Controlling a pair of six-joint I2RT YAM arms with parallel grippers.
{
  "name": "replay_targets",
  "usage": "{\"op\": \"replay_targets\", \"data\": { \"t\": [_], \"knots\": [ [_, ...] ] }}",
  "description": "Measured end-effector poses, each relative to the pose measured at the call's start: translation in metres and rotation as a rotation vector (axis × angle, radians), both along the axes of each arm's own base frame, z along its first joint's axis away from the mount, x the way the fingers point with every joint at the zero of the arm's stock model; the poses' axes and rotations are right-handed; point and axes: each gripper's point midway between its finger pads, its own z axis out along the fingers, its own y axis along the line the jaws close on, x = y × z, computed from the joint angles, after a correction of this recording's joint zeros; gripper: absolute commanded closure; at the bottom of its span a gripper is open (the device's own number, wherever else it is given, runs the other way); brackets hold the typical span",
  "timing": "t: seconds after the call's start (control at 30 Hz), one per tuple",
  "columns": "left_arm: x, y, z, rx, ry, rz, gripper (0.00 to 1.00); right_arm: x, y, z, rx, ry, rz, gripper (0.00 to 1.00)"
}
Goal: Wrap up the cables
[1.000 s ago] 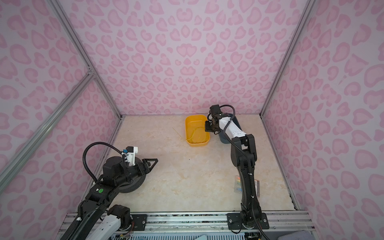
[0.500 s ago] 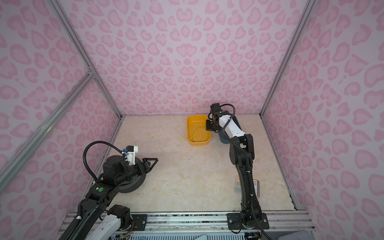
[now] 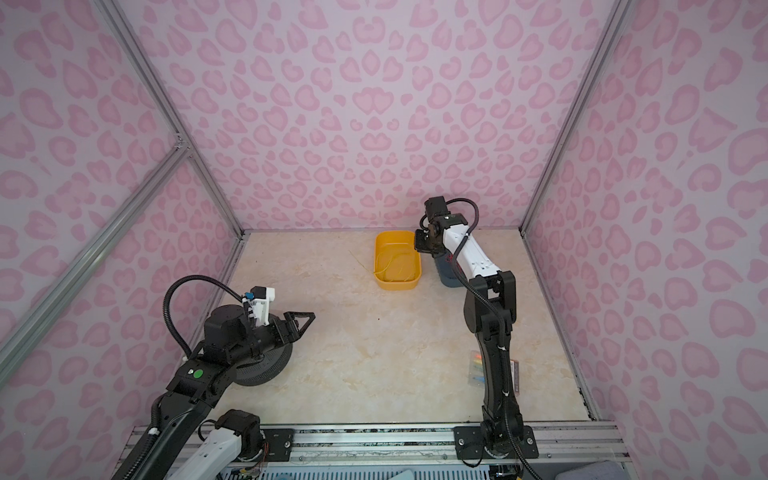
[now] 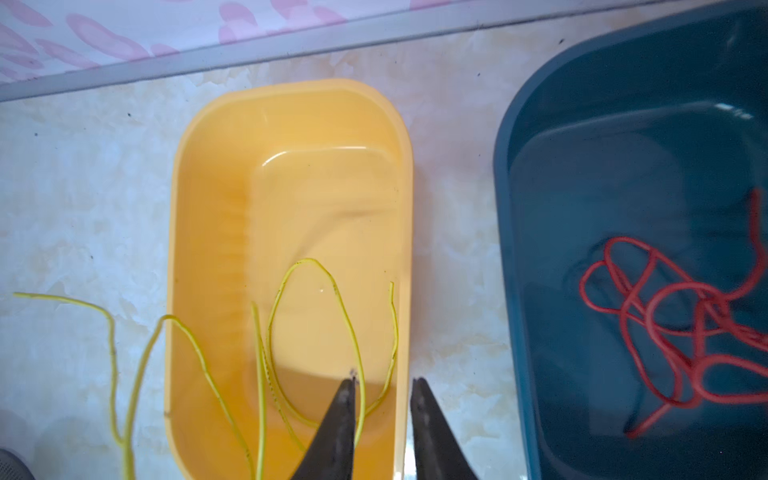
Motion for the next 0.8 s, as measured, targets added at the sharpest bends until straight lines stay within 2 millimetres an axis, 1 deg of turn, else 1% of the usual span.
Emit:
{"op": "replay_targets", "data": {
  "t": [0.07, 0.17, 0.2, 0.23, 0.27, 0.33, 0.37, 0.4, 0.43, 0.47, 0.5, 0.53, 0.57, 0.6, 0.63, 0.67, 0.7, 0.73, 0.77, 0.8],
  "knots": [
    [0.005, 0.007, -0.004, 0.029, 0.019, 0.042, 0.16, -0.005, -0.008, 0.019, -0.01, -0.038, -0.016, 0.73],
    [0.014, 0.024, -0.017, 0.099, 0.075, 0.147, 0.18, -0.021, -0.014, 0.042, -0.014, -0.085, -0.024, 0.71],
    [0.017, 0.032, -0.023, 0.13, 0.102, 0.193, 0.21, -0.031, -0.014, 0.05, -0.016, -0.109, -0.021, 0.7],
    [0.018, 0.039, -0.029, 0.157, 0.119, 0.226, 0.24, -0.041, -0.013, 0.052, -0.021, -0.116, -0.019, 0.67],
    [0.02, 0.046, -0.035, 0.19, 0.136, 0.258, 0.25, -0.055, -0.012, 0.059, -0.03, -0.14, -0.02, 0.61],
    [0.021, 0.055, -0.042, 0.245, 0.149, 0.29, 0.22, -0.091, -0.008, 0.068, -0.064, -0.193, -0.019, 0.52],
    [0.021, 0.059, -0.044, 0.264, 0.151, 0.306, 0.18, -0.112, -0.002, 0.074, -0.073, -0.24, -0.011, 0.45],
    [0.022, 0.065, -0.044, 0.285, 0.152, 0.333, 0.15, -0.13, 0.001, 0.078, -0.089, -0.286, -0.013, 0.36],
    [0.022, 0.069, -0.045, 0.298, 0.152, 0.351, 0.14, -0.144, 0.003, 0.078, -0.105, -0.313, -0.007, 0.29],
    [0.022, 0.074, -0.045, 0.314, 0.152, 0.376, 0.13, -0.16, 0.005, 0.077, -0.113, -0.354, -0.007, 0.3],
    [0.023, 0.078, -0.046, 0.327, 0.152, 0.397, 0.12, -0.171, 0.0, 0.073, -0.12, -0.383, -0.029, 0.37],
    [0.023, 0.083, -0.047, 0.341, 0.154, 0.415, 0.1, -0.18, -0.007, 0.066, -0.111, -0.4, -0.059, 0.53],
    [0.023, 0.086, -0.049, 0.354, 0.162, 0.427, 0.1, -0.187, -0.017, 0.056, -0.093, -0.399, -0.094, 0.64],
    [0.023, 0.089, -0.052, 0.368, 0.176, 0.444, 0.1, -0.192, -0.028, 0.046, -0.062, -0.388, -0.136, 0.71],
    [0.023, 0.093, -0.055, 0.384, 0.19, 0.46, 0.11, -0.195, -0.038, 0.036, -0.02, -0.376, -0.181, 0.75],
    [0.023, 0.096, -0.058, 0.393, 0.202, 0.471, 0.11, -0.196, -0.047, 0.028, 0.023, -0.37, -0.223, 0.77],
    [0.023, 0.099, -0.061, 0.405, 0.217, 0.488, 0.12, -0.198, -0.051, 0.021, 0.063, -0.361, -0.248, 0.75],
    [0.023, 0.104, -0.065, 0.418, 0.236, 0.506, 0.12, -0.2, -0.05, 0.015, 0.091, -0.349, -0.246, 0.71],
    [0.024, 0.11, -0.069, 0.431, 0.257, 0.529, 0.12, -0.203, -0.042, 0.01, 0.114, -0.335, -0.223, 0.65],
    [0.026, 0.115, -0.074, 0.44, 0.283, 0.55, 0.13, -0.207, -0.031, 0.008, 0.129, -0.328, -0.187, 0.59]
  ]
}}
